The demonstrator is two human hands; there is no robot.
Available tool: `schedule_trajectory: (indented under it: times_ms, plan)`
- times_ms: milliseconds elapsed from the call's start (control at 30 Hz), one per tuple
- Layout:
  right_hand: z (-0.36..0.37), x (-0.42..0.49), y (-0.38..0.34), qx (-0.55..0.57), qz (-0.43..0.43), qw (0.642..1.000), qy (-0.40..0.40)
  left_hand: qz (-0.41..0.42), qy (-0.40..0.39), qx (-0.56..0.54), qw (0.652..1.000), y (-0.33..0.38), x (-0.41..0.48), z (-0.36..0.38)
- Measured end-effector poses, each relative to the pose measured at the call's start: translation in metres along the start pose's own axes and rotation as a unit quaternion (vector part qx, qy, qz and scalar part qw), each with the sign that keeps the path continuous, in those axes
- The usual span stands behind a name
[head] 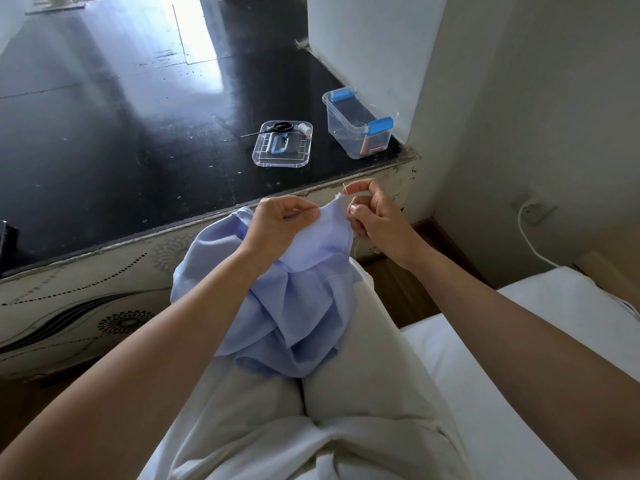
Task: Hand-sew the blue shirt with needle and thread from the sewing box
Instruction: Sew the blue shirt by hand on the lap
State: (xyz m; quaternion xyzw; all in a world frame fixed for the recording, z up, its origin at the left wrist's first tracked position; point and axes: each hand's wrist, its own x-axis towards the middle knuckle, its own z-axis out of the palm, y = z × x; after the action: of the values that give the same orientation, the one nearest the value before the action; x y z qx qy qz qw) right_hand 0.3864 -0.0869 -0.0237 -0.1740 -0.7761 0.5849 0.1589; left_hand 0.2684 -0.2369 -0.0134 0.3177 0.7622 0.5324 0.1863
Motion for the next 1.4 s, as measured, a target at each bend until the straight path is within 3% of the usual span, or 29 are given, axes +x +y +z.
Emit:
schedule_trajectory:
  times_ms: [133, 300, 633, 1233, 1400]
  plan:
    - [-0.003, -0.002, 0.000, -0.048, -0.085, 0.994, -0.051, -0.031, -0.026, -0.046, 0.998, -0.004, 0.002, 0.000]
    - [-0.001, -0.004, 0.005, -0.066, -0.097, 0.993, -0.027, -0.054, -0.021, -0.068, 0.996, -0.003, 0.001, 0.000]
    - [-0.003, -0.005, 0.005, -0.058, -0.092, 0.993, -0.041, -0.061, -0.018, -0.066, 0.996, -0.004, 0.001, 0.000]
    - [-0.004, -0.005, 0.006, -0.087, -0.075, 0.991, -0.064, -0.002, -0.018, -0.012, 1.000, -0.006, 0.001, 0.001]
    - [-0.004, -0.004, 0.005, -0.128, -0.074, 0.987, -0.069, 0.035, -0.015, 0.054, 0.998, -0.015, 0.005, 0.000]
